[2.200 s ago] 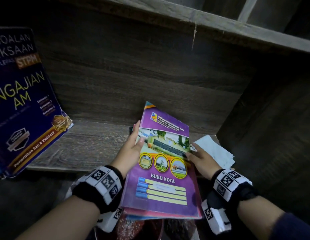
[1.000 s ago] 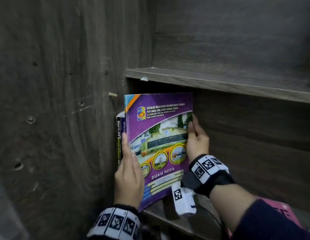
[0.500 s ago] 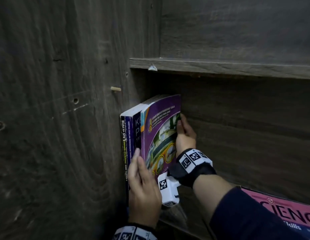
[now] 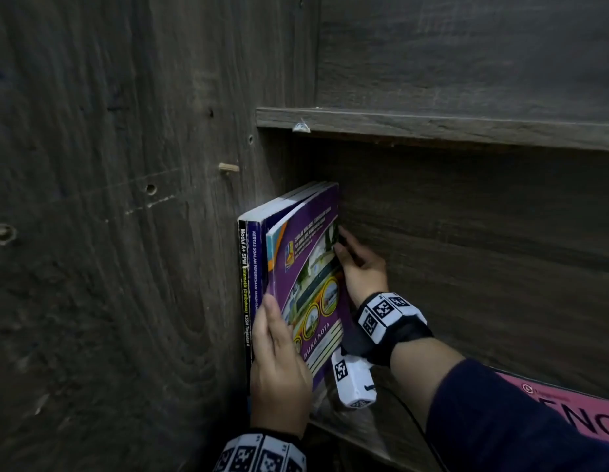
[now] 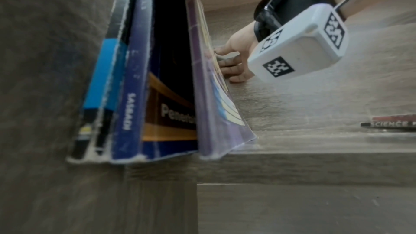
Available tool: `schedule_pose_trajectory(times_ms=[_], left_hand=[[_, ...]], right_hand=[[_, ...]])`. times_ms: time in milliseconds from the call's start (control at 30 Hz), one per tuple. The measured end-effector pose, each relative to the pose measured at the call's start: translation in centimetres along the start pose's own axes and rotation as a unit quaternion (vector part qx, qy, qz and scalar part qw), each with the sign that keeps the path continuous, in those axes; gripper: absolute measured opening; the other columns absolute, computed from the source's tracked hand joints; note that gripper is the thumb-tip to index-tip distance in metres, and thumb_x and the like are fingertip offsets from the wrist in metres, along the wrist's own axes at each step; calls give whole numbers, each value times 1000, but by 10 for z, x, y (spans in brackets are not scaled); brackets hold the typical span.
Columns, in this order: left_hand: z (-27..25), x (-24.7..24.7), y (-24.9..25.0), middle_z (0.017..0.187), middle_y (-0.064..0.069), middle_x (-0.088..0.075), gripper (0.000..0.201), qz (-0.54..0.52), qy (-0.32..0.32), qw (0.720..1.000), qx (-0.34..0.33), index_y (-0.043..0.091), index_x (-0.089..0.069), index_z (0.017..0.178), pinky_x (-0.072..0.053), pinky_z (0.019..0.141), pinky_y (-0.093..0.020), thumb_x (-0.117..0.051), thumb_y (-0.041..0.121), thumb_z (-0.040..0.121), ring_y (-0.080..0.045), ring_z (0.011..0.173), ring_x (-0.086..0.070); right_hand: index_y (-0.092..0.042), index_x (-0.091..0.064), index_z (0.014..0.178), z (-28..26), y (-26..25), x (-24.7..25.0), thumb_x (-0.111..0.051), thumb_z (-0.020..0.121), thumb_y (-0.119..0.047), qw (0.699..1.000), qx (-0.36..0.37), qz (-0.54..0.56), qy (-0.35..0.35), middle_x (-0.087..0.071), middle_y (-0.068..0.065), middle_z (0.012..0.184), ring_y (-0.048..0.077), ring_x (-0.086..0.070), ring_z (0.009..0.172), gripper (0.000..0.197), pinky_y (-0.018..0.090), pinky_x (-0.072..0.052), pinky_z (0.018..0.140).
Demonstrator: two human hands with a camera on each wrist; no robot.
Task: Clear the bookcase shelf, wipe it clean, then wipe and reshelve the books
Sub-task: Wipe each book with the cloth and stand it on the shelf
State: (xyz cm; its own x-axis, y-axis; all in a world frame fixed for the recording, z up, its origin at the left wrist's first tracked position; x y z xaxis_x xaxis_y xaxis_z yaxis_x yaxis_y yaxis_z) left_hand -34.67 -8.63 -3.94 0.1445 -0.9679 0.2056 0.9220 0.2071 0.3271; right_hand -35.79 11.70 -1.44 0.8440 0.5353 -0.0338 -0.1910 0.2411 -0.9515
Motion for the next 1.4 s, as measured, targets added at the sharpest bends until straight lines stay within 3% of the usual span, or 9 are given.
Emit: schedule_pose_trajectory(times_ms=[200, 500, 733, 833, 967, 1067, 1133, 1233, 1400], left_hand=[[-3, -5, -4, 137, -19, -37, 75, 4, -8, 1000, 11, 8, -8, 154, -59, 75, -42, -44, -7, 90, -37, 104, -65], [3, 2, 7, 141, -22, -33, 64, -18, 32, 999, -16, -4, -20, 148, -43, 106, -36, -49, -8, 90, -34, 129, -46], [8, 16, 32, 144, -24, -32, 57, 50, 38, 998, -1, -10, -29, 141, -25, 116, -50, -51, -2, 89, -33, 136, -33], [6, 15, 52, 145, -26, -33, 59, 32, 11, 999, -16, -9, -31, 142, -21, 116, -52, -50, 0, 87, -39, 135, -35], [-18, -17, 93, 149, -17, -36, 59, -75, -152, 984, -44, 1, -35, 145, -26, 115, -47, -46, 5, 87, -31, 143, -28], [-68, -60, 116, 154, -7, -34, 61, -99, -346, 933, -1, 10, -34, 149, -24, 116, -43, -34, 33, 93, -21, 147, -18], [-101, -87, 130, 162, -1, -15, 78, -89, -461, 883, 18, 16, -18, 154, -5, 121, -37, -15, 58, 88, -13, 148, 3], [-136, -110, 145, 158, 14, 16, 106, -58, -580, 813, 14, 28, 14, 151, 20, 114, -37, 28, 82, 61, -9, 142, 26], [-156, -122, 143, 161, 17, 4, 116, 26, -629, 777, -5, 31, 13, 153, 19, 116, -46, 48, 68, 49, -11, 147, 18]], right_hand=[[-59, -57, 106, 3, 5, -5, -61, 93, -30, 999, 13, -30, 12, -57, -3, 119, 12, -58, 110, 33, 34, -47, 102], [-42, -59, 126, -3, 8, 8, -58, 94, -34, 998, -4, -49, 28, -54, 2, 138, 18, -52, 124, 33, 37, -42, 108], [-36, -64, 121, -55, 2, 109, -54, 95, -27, 981, -85, -170, 34, -66, 3, 121, 21, -61, 114, 29, 41, -46, 103], [-36, -69, 107, -98, -12, 180, -56, 92, -15, 955, -76, -283, 33, -71, -5, 109, 11, -64, 101, 29, 21, -47, 92], [-23, -73, 104, -155, -21, 300, -58, 85, -9, 873, -115, -462, 109, -73, 4, 102, 19, -66, 98, 28, 23, -47, 84], [-27, -61, 123, -187, -16, 380, -57, 84, -30, 747, -196, -625, 114, -61, 10, 125, 29, -57, 115, 39, 34, -46, 95], [-34, -44, 139, -204, -7, 419, -52, 87, -43, 674, -259, -685, 91, -43, 5, 146, 29, -45, 129, 54, 34, -36, 106], [-44, -17, 148, -218, 16, 452, -45, 87, -56, 645, -336, -685, 48, -18, 0, 158, 35, -23, 140, 68, 47, -23, 113], [-41, -9, 150, -229, 49, 467, -42, 94, -22, 646, -363, -670, -41, -16, 3, 156, 41, -18, 140, 68, 56, -28, 110]])
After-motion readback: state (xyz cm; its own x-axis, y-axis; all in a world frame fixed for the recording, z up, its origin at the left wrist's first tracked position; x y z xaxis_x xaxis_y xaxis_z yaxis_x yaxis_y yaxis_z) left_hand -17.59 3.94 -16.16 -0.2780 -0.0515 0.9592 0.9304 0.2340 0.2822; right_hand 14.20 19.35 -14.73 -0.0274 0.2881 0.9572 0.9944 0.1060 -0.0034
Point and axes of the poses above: each hand's wrist, its own z-axis towards the middle knuckle, its own x-axis out of the back of the hand, y = z × x, the point moved 5 cm from there along z, towards the middle knuckle
